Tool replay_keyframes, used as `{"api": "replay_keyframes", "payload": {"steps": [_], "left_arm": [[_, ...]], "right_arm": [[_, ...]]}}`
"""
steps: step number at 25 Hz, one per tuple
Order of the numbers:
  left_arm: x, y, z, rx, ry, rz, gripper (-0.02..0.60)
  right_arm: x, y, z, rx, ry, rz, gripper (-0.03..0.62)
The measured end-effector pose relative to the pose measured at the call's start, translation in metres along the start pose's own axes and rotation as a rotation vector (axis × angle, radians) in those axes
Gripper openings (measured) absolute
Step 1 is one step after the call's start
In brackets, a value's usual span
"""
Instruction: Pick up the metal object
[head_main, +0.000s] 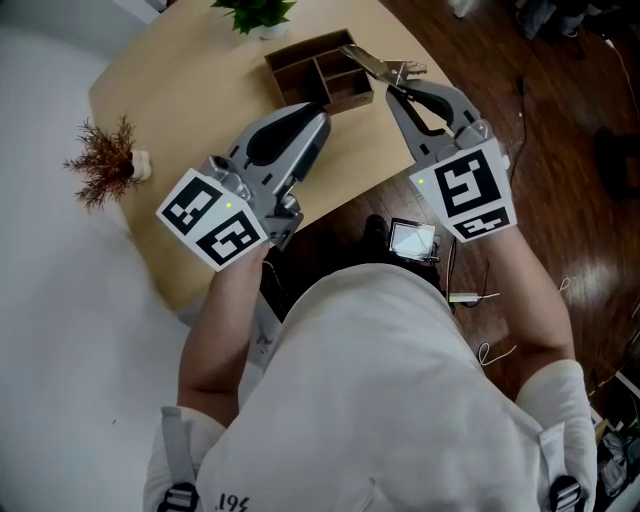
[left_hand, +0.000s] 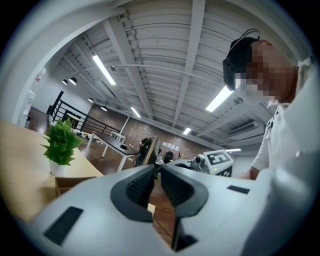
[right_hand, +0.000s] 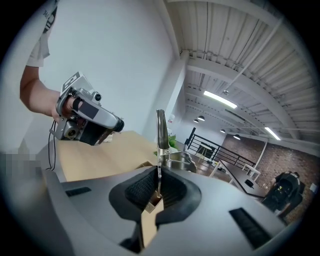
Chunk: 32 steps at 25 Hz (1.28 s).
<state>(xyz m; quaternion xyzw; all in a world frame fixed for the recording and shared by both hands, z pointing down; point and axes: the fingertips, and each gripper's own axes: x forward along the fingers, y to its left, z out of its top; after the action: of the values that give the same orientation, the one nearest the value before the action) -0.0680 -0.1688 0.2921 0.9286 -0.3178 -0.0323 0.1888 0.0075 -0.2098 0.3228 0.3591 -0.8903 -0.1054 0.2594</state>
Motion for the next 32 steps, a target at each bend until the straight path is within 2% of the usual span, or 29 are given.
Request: {"api": "replay_keyframes", "payload": {"steps": [12, 32], "left_arm": [[-0.019, -0.01, -0.026, -0.05, 0.027, 0.014, 0.018], [-0.053, -0.007, -0.055, -0.123, 0.027, 0.096, 0.019]], "right_arm": [[-0.032, 0.013, -0.023, 0.105, 0.03, -0.017, 0.005], [-0.052, 0.034, -0.058, 0.302, 0.071, -0.026, 0.005]]}}
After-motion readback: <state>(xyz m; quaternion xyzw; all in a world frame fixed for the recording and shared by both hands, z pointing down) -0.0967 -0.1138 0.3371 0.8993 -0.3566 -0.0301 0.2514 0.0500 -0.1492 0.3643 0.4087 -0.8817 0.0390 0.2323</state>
